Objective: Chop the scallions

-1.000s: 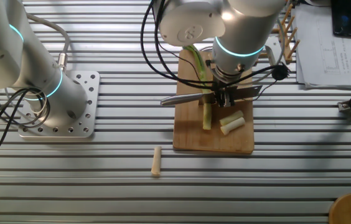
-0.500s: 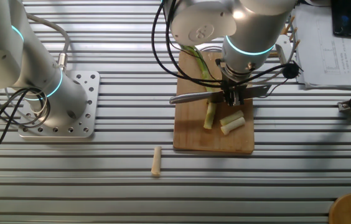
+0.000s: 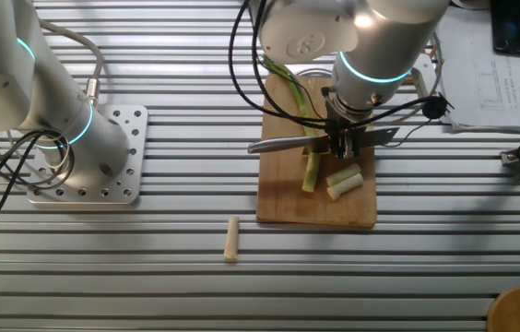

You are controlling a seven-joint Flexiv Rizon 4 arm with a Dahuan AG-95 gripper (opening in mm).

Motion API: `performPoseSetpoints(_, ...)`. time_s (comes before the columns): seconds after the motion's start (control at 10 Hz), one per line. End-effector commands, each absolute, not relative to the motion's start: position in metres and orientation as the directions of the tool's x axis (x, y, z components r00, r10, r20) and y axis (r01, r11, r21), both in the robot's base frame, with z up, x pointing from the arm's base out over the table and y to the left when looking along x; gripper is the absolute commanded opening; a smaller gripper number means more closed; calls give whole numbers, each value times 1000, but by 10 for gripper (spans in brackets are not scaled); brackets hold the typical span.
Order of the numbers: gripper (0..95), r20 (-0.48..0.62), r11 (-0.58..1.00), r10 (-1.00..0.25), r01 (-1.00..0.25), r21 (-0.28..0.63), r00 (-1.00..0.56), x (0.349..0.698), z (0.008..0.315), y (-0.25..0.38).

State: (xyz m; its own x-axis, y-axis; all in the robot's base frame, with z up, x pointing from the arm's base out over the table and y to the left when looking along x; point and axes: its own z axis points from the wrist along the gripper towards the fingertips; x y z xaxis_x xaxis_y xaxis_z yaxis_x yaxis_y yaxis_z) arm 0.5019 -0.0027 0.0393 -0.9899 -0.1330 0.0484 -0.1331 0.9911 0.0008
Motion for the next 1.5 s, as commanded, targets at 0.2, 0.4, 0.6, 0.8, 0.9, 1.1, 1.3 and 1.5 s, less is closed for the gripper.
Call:
performPoseSetpoints(0.2,0,68,992,-128,-129,-14,-989,494,49,-2)
performPoseSetpoints(0.4,0,76,991,-133,-135,-22,-988,489,50,-4)
performPoseSetpoints(0.6,0,86,989,-143,-146,-35,-986,476,47,-9)
performPoseSetpoints(0.8,0,82,987,-152,-155,-31,-985,464,44,-13)
performPoseSetpoints(0.9,0,81,988,-150,-153,-27,-985,462,43,-13)
performPoseSetpoints(1.1,0,74,992,-123,-126,-29,-990,458,42,-13)
performPoseSetpoints(1.3,0,78,993,-113,-116,-31,-990,459,38,-15)
performPoseSetpoints(1.5,0,85,995,-97,-98,-6,-992,458,39,-15)
